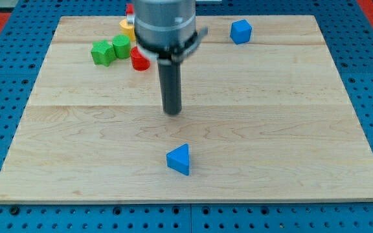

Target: Push red circle towards bottom of the board

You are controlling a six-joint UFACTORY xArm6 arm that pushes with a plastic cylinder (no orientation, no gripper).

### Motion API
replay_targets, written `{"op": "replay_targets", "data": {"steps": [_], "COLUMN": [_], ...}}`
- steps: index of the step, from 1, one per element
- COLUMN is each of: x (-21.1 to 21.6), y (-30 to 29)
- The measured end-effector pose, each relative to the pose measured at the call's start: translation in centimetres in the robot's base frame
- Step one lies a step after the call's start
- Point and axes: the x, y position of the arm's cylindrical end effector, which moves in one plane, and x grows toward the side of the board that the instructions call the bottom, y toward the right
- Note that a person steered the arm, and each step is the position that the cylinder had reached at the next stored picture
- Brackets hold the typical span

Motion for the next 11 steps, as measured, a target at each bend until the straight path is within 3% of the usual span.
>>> {"op": "replay_targets", "data": {"steps": [2, 3, 4, 6, 9, 11], "x": [-15.7, -22.8, -23.0, -20.2, -9.1, -5.4], "y": [10.1, 6.5, 4.6, -5.4, -5.7, -8.5]}}
